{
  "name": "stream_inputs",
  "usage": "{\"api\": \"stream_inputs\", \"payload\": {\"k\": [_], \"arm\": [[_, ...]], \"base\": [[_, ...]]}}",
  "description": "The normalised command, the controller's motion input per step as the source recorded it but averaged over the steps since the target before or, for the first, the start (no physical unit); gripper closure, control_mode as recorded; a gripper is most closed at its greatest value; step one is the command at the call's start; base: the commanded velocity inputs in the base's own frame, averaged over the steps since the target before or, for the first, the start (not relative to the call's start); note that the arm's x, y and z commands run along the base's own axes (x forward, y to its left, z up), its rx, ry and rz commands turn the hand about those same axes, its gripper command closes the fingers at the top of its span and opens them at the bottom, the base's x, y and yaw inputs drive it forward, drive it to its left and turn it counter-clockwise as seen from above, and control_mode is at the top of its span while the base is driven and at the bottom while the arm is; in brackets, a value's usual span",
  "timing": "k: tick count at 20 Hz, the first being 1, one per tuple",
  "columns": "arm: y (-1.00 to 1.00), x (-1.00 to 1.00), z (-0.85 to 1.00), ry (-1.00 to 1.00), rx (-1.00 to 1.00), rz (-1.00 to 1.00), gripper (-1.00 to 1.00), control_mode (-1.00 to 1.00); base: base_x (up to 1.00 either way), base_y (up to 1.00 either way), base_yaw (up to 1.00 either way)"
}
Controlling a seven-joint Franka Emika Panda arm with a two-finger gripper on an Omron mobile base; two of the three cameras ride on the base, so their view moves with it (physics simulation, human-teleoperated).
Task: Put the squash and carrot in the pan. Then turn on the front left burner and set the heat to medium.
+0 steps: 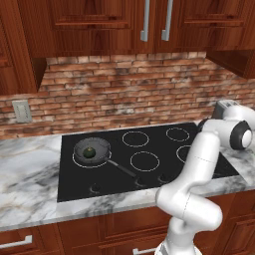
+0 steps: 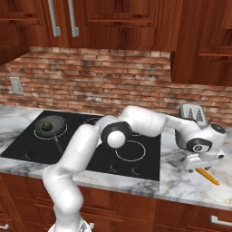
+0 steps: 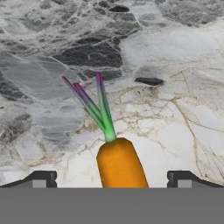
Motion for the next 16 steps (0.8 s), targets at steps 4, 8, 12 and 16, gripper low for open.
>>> {"api": "stream_inputs", "payload": {"k": [4,8,12,16], "arm": [[-0.16,0.12,-0.1,0.0,0.0,0.01,-1.0,-1.0],[-0.15,0.17,-0.04,0.0,0.0,0.0,-1.0,-1.0],[-0.12,0.08,-0.05,0.02,0.0,0.0,-1.0,-1.0],[-0.06,0.0,-0.12,0.12,0.02,0.0,-1.0,-1.0]], "base": [[0.0,0.0,0.0],[0.0,0.0,0.0],[0.0,0.0,0.0],[0.0,0.0,0.0]]}}
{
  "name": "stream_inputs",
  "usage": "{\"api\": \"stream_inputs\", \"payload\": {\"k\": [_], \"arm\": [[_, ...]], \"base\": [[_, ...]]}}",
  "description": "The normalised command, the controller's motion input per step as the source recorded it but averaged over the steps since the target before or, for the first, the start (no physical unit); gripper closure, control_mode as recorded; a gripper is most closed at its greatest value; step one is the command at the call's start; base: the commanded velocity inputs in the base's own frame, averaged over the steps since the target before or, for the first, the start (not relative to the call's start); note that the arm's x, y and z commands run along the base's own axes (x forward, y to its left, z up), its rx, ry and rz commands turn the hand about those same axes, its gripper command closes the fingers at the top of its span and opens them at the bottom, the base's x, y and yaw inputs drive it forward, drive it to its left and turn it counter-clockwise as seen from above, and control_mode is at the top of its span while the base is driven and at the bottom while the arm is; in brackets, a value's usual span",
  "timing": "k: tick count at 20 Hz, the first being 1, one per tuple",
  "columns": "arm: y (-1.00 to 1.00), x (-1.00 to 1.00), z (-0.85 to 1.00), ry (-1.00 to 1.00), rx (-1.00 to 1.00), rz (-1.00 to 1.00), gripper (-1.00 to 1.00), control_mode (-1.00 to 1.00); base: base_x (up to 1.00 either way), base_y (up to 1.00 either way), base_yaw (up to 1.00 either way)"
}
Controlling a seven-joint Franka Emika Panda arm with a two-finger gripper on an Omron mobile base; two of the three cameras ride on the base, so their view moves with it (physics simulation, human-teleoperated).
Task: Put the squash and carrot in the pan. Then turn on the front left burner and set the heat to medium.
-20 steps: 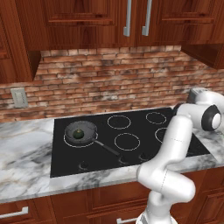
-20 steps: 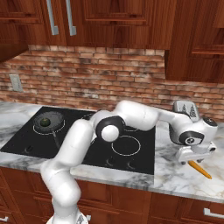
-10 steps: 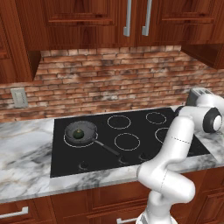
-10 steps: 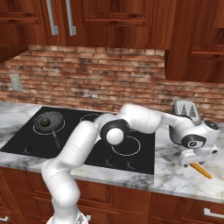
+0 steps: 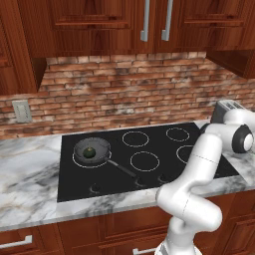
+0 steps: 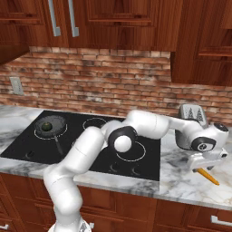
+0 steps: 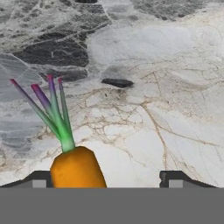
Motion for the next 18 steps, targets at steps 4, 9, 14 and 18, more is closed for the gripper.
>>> {"api": "stream_inputs", "payload": {"k": [4,9,14,18], "arm": [[0.0,0.0,-0.14,0.09,0.05,0.0,-1.0,-1.0],[0.0,0.0,-0.25,0.05,0.08,0.0,1.0,-1.0],[0.0,0.0,-0.07,0.0,0.03,0.0,1.0,-1.0],[0.03,-0.13,0.0,0.0,0.0,0.0,1.0,-1.0]], "base": [[0.0,0.0,0.0],[0.0,0.0,0.0],[0.0,0.0,0.0],[0.0,0.0,0.0]]}}
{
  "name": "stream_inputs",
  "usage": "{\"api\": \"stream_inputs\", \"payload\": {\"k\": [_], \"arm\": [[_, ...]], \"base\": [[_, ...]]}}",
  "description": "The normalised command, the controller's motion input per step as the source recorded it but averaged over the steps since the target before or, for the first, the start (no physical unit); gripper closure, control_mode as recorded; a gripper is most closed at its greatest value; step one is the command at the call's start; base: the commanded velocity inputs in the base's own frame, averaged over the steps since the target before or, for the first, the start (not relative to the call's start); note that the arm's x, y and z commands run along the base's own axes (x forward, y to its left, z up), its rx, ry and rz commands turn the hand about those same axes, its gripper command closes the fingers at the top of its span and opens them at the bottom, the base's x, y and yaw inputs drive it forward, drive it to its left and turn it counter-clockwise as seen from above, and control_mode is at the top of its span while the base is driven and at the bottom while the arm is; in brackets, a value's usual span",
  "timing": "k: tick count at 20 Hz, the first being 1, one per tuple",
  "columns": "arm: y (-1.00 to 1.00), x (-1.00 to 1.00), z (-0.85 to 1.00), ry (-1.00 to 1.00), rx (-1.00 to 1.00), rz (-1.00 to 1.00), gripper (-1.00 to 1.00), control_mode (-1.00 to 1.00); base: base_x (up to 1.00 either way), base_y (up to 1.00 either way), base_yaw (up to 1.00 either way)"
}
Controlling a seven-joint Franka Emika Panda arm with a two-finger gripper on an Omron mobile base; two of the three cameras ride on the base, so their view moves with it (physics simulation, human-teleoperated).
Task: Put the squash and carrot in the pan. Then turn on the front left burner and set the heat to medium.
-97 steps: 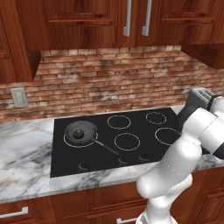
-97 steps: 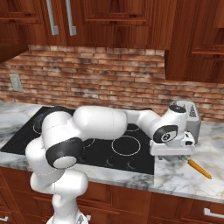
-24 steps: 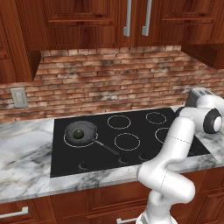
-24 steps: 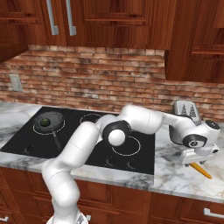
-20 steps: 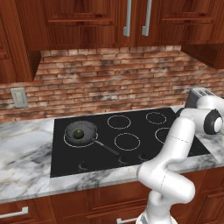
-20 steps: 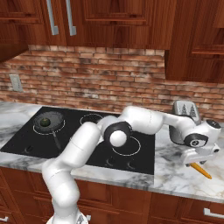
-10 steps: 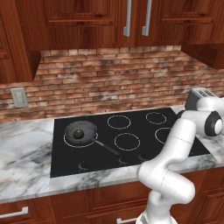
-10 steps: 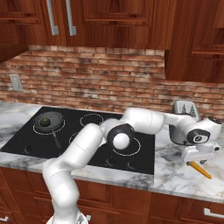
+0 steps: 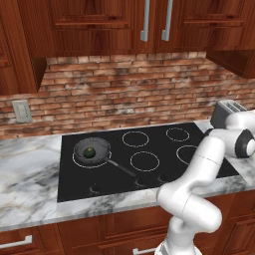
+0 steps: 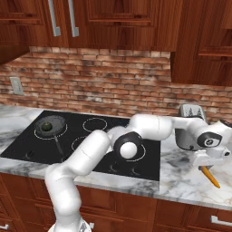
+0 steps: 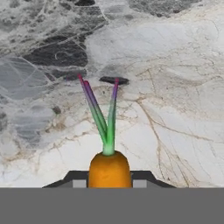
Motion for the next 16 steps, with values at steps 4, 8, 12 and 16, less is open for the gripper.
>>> {"api": "stream_inputs", "payload": {"k": [4,8,12,16], "arm": [[0.12,-0.26,0.0,-0.03,0.0,0.01,1.0,-1.0],[0.25,-0.33,0.1,-0.12,0.0,0.02,1.0,-1.0],[0.62,-0.25,0.51,-0.16,0.0,0.03,1.0,-1.0],[0.87,-0.16,0.51,-0.18,0.0,0.02,1.0,-1.0]], "base": [[0.0,0.0,0.0],[0.0,0.0,0.0],[0.0,0.0,0.0],[0.0,0.0,0.0]]}}
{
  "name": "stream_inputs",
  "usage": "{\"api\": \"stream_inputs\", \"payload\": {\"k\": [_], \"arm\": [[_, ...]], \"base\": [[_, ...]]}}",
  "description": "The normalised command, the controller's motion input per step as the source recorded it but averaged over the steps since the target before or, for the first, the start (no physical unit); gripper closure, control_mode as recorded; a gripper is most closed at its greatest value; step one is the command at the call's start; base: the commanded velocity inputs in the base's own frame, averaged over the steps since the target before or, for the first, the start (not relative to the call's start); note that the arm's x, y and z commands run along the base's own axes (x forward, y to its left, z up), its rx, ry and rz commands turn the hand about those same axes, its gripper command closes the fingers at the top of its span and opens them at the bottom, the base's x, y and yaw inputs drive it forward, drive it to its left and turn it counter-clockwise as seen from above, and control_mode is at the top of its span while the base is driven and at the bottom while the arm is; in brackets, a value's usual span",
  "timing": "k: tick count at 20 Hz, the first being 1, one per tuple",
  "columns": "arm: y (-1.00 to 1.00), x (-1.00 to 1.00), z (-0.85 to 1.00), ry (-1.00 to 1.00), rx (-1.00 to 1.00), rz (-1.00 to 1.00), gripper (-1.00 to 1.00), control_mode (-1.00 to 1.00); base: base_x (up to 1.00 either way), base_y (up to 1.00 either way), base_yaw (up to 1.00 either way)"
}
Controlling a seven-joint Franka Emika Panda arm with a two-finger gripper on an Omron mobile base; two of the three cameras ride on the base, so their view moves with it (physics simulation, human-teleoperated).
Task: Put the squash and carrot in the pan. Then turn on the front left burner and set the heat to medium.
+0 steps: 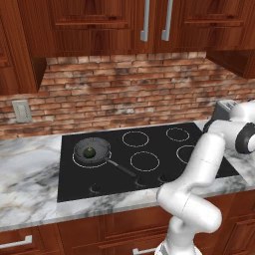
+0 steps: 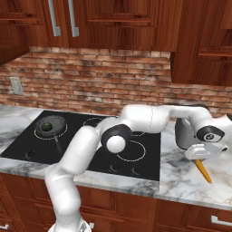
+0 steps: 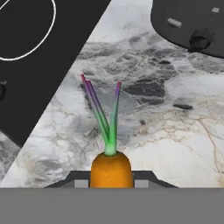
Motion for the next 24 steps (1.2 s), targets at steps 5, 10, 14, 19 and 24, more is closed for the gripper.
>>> {"api": "stream_inputs", "payload": {"k": [5,10,14,19,24], "arm": [[1.0,-0.36,0.5,-0.2,-0.02,0.02,1.0,-1.0],[1.0,-0.23,0.62,-0.12,-0.09,0.0,1.0,-1.0],[1.0,-0.09,0.75,-0.06,-0.15,0.0,1.0,-1.0],[1.0,-0.01,0.5,0.0,-0.18,0.0,1.0,-1.0],[1.0,0.19,0.22,0.0,-0.19,-0.02,1.0,-1.0]], "base": [[0.0,0.0,0.0],[0.0,0.0,0.0],[0.0,0.0,0.0],[0.0,0.0,0.0],[0.0,0.0,0.0]]}}
